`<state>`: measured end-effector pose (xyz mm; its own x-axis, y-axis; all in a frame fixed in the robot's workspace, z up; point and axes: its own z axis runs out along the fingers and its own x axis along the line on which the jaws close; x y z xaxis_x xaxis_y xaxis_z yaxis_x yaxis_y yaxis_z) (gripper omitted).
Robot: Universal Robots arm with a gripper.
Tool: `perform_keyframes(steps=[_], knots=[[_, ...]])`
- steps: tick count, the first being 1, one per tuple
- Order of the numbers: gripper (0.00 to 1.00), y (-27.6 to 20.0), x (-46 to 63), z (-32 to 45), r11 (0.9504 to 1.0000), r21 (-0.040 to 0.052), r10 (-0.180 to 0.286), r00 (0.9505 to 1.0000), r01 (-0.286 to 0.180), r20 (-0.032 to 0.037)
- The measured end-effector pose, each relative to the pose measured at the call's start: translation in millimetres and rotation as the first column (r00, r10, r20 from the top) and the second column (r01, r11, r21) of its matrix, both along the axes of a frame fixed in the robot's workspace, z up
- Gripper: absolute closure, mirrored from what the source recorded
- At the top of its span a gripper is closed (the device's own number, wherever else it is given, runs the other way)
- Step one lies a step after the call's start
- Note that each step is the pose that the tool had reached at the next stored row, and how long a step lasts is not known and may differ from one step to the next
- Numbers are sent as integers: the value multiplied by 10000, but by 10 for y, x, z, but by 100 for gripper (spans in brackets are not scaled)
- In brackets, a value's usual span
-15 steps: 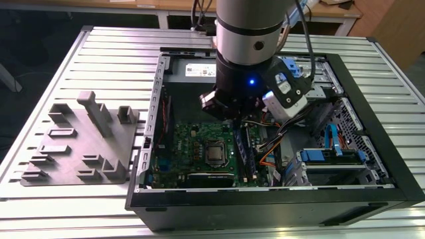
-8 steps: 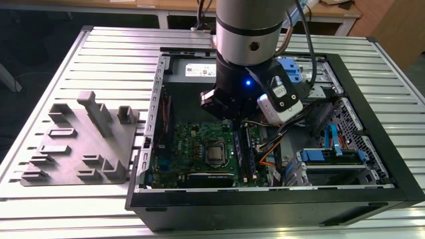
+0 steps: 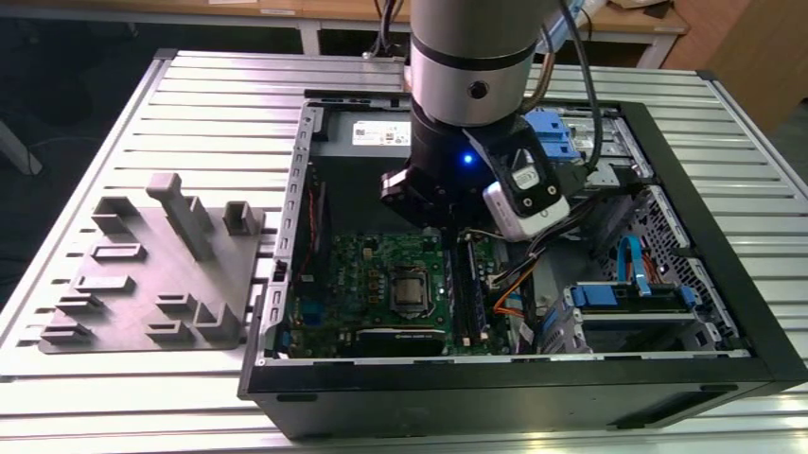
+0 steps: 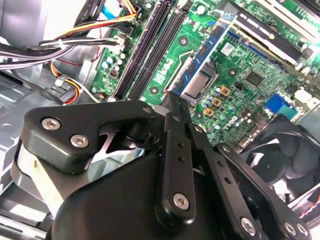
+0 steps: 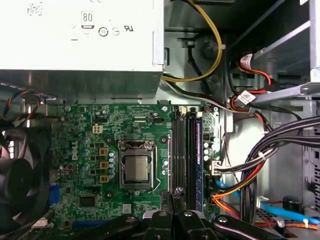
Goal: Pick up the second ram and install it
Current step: 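Insert the second ram into the second slot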
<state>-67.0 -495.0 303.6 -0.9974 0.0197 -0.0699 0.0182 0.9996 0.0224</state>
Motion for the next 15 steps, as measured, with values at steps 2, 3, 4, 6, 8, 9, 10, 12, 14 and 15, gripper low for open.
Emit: perform_keyframes(steps=[2, 3, 4, 6, 8, 9, 10, 12, 14, 15], knots=[[92, 0, 0, -20, 9999, -3, 150, 9999, -150, 0], [92, 0, 0, -33, 9998, -5, 208, 9998, -208, -1], [92, 0, 2, -48, 9997, -6, 264, 9997, -264, -3], [92, 0, 9, -86, 9995, -9, 303, 9995, -303, -20], [92, 0, 9, -87, 9995, -10, 301, 9995, -301, -21], [92, 0, 9, -87, 9995, -11, 301, 9995, -301, -22], [92, 0, 9, -88, 9995, -10, 301, 9995, -301, -21], [92, 0, 14, -94, 9995, -6, 303, 9995, -303, -20], [92, 0, 37, -102, 9995, -8, 302, 9995, -302, -23], [92, 0, 54, -106, 9995, -9, 302, 9995, -302, -24]])
